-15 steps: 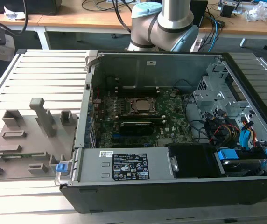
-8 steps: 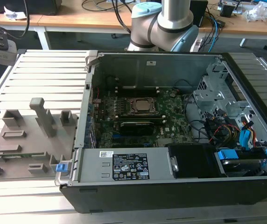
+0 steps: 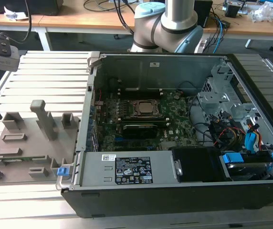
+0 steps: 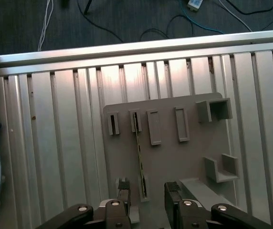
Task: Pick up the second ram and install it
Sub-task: 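Pick up the second ram and move it above second insertion slot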
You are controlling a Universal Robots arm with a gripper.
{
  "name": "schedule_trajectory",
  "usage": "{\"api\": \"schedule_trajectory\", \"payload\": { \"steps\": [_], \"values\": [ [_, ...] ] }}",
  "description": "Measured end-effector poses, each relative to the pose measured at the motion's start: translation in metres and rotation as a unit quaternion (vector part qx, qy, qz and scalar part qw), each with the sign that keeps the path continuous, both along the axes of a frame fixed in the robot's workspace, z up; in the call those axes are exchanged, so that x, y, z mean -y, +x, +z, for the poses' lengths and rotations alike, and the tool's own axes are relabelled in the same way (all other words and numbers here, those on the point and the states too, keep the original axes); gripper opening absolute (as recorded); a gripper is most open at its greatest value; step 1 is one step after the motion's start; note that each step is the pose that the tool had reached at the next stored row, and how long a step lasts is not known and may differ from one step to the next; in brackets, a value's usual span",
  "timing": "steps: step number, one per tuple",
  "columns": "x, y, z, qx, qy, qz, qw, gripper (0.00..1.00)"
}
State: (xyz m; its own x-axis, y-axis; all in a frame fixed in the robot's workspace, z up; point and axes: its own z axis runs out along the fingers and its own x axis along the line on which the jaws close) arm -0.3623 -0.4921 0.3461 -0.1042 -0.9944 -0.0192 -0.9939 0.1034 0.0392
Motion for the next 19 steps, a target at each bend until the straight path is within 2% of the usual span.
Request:
{"api": "schedule_trajectory", "payload": {
  "steps": [6, 19],
  "values": [
    [0.0000, 0.000, -0.0077, 0.0000, 0.0000, 0.000, 1.0000, 0.42],
    [0.0000, 0.000, -0.0174, 0.0000, 0.0000, 0.000, 1.0000, 0.42]
  ]
}}
